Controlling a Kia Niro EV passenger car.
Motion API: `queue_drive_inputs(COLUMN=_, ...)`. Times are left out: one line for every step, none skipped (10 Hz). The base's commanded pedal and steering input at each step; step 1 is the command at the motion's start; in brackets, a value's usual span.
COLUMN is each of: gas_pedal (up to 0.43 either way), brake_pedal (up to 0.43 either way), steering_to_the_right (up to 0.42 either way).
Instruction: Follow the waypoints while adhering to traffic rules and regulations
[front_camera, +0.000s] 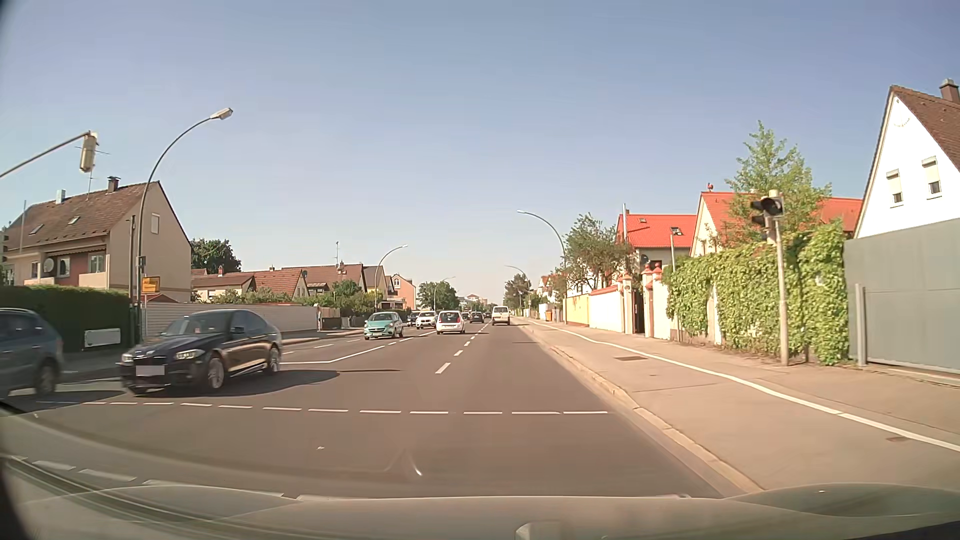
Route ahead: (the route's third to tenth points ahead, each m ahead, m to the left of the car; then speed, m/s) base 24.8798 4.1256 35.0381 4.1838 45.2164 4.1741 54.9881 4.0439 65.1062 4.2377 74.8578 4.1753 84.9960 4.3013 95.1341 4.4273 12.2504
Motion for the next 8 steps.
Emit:
queue_drive_inputs(gas_pedal=0.228, brake_pedal=0.000, steering_to_the_right=-0.007)
queue_drive_inputs(gas_pedal=0.177, brake_pedal=0.000, steering_to_the_right=-0.007)
queue_drive_inputs(gas_pedal=0.169, brake_pedal=0.000, steering_to_the_right=-0.007)
queue_drive_inputs(gas_pedal=0.169, brake_pedal=0.000, steering_to_the_right=-0.006)
queue_drive_inputs(gas_pedal=0.169, brake_pedal=0.000, steering_to_the_right=-0.006)
queue_drive_inputs(gas_pedal=0.169, brake_pedal=0.000, steering_to_the_right=-0.005)
queue_drive_inputs(gas_pedal=0.169, brake_pedal=0.000, steering_to_the_right=-0.005)
queue_drive_inputs(gas_pedal=0.169, brake_pedal=0.000, steering_to_the_right=-0.004)
